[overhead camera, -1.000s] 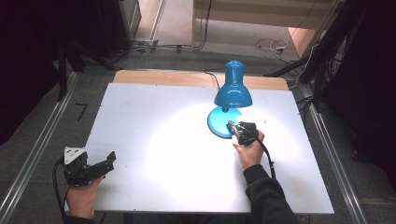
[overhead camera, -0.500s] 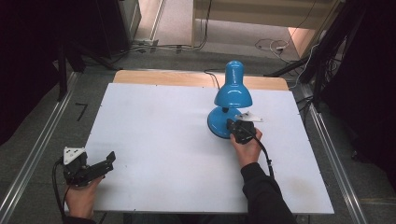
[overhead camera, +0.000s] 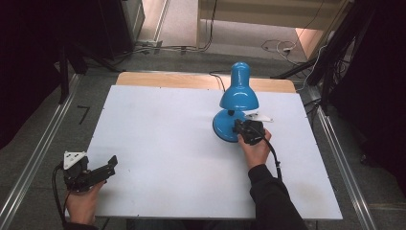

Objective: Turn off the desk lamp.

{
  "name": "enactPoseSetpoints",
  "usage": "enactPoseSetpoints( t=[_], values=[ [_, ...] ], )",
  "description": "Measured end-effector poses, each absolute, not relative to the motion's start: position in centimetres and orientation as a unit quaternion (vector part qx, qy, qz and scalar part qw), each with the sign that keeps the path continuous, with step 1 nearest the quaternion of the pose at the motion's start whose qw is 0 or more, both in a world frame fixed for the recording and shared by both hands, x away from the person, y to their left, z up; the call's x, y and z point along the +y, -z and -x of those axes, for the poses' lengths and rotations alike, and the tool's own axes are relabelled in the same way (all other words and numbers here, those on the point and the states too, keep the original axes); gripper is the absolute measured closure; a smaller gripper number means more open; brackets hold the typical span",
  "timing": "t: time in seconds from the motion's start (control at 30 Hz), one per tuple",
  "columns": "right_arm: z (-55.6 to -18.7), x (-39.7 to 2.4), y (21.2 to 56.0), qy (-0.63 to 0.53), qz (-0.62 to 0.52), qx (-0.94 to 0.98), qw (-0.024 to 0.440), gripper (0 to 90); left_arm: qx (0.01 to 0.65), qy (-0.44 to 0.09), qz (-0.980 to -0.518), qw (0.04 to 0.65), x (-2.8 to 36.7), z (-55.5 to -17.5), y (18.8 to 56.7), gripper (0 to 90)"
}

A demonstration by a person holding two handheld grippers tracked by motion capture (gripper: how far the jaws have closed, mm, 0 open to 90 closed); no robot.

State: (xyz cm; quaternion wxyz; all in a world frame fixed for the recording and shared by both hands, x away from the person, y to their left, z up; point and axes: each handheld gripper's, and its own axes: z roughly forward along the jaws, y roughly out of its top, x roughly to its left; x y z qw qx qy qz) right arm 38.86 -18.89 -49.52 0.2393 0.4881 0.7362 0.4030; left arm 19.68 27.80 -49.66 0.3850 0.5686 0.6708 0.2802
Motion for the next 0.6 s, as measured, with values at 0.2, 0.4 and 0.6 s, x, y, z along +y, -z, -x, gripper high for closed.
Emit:
enactPoseSetpoints(
  t=[0.2, 0.4, 0.6],
  values=[
    [-38.8, -19.45, 49.11, -0.418, -0.492, 0.727, 0.233, 50.8, 0.67, -0.28, -0.57, 0.384, 27.78, -19.69, 49.66, 2.0],
    [-38.75, -19.52, 49.06, -0.421, -0.491, 0.731, 0.216, 34.9, 0.67, -0.28, -0.57, 0.384, 27.79, -19.69, 49.67, 2.1],
    [-38.42, -19.43, 48.93, -0.422, -0.495, 0.733, 0.199, 24.3, 0.67, -0.28, -0.57, 0.384, 27.77, -19.7, 49.69, 2.1]
  ],
)
